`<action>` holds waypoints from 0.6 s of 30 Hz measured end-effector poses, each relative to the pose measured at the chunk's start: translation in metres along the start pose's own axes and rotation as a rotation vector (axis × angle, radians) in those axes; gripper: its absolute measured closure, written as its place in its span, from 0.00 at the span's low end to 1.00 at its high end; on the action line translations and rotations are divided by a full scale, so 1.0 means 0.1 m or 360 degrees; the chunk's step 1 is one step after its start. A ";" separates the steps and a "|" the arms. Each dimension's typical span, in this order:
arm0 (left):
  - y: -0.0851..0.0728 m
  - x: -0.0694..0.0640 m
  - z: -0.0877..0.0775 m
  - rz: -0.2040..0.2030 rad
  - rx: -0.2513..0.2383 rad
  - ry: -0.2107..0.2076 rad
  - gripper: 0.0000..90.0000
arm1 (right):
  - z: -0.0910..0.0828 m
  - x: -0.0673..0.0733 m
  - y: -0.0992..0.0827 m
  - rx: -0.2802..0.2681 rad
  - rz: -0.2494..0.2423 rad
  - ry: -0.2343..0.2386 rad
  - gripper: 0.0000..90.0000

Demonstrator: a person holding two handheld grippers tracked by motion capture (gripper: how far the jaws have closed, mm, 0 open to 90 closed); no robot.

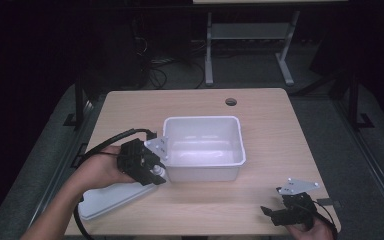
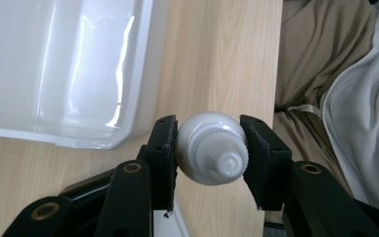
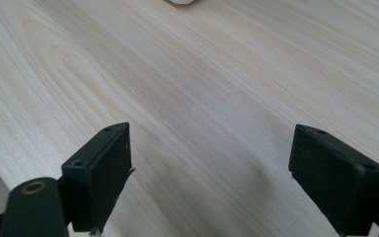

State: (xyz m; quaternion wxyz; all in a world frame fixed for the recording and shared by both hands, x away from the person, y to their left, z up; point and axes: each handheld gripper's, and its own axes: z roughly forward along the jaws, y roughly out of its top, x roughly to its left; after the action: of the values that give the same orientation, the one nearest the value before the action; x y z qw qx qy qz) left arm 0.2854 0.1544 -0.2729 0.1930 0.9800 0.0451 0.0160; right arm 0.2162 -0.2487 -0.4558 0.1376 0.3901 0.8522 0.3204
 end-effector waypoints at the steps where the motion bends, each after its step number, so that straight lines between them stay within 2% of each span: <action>1: 0.01 0.02 -0.01 0.0000 0.0004 0.0002 0.66 | 0.00 0.00 0.00 -0.0002 0.0002 0.0000 0.18; 11: 0.08 0.19 -0.11 -0.0049 -0.0022 0.0052 0.66 | -0.01 -0.01 0.00 -0.0018 0.0017 0.0004 0.17; 18: 0.13 0.28 -0.14 -0.0061 -0.0032 0.0073 0.66 | -0.02 -0.02 0.00 -0.0022 0.0019 0.0005 0.17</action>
State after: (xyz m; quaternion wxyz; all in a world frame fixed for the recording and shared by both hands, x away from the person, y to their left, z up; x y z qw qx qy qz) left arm 0.3139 0.1507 -0.2545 0.2020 0.9764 0.0681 0.0353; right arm 0.2163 -0.2509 -0.4545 0.1371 0.3939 0.8478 0.3276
